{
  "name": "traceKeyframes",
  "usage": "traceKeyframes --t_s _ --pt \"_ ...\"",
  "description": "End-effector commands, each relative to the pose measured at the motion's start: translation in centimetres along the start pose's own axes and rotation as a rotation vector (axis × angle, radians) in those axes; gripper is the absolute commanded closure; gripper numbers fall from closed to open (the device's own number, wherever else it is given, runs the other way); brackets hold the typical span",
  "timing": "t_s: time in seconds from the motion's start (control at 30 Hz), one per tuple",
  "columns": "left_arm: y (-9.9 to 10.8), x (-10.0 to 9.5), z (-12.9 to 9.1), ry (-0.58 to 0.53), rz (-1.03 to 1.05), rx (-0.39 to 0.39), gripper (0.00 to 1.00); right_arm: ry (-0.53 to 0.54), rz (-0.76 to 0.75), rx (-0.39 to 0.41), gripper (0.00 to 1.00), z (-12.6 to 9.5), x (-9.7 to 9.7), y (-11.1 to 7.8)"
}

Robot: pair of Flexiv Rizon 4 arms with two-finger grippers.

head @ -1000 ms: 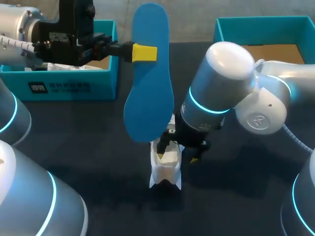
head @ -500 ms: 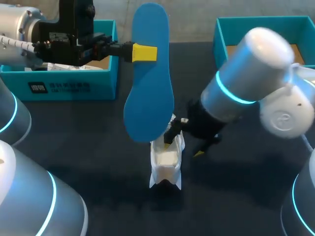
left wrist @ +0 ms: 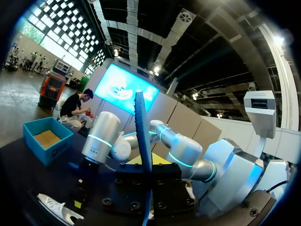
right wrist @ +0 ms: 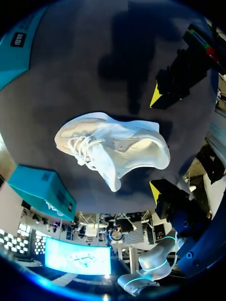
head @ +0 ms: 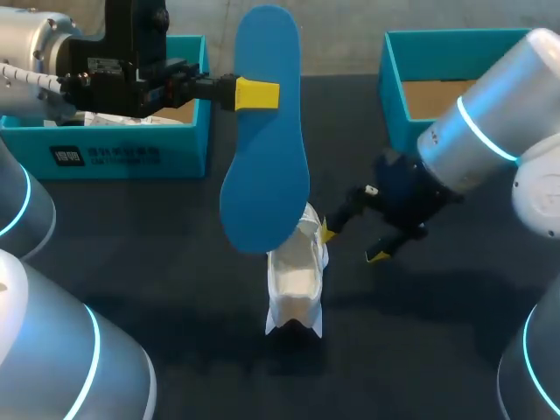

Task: Take the shoe out of the shoebox, open the shoe tongue, remove and reinsert the insole, then place the shoe into the shoebox

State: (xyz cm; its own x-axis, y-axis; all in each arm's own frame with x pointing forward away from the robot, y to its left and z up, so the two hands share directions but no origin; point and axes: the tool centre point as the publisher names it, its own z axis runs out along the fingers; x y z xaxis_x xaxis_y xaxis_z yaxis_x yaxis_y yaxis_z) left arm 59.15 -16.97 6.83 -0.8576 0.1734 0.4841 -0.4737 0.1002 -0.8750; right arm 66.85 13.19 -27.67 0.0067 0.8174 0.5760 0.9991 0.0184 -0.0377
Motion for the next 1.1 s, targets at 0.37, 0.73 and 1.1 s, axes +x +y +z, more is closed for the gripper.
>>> traceKeyframes --t_s 0.37,0.73,1.1 --pt "0.0 0.0 0.1 -0.001 -0.001 -0.003 1.00 0.219 0.026 -0.017 0.00 -2.2 0.7 1.3" --pt "0.0 0.0 0.1 -0.001 -0.001 -0.003 1.00 0.452 0.058 -0.046 0.00 -4.0 3.3 3.6" --pt "0.0 0.0 0.1 -0.001 -0.001 -0.003 1.00 0.617 0.009 -0.066 0.00 -4.7 5.0 3.3"
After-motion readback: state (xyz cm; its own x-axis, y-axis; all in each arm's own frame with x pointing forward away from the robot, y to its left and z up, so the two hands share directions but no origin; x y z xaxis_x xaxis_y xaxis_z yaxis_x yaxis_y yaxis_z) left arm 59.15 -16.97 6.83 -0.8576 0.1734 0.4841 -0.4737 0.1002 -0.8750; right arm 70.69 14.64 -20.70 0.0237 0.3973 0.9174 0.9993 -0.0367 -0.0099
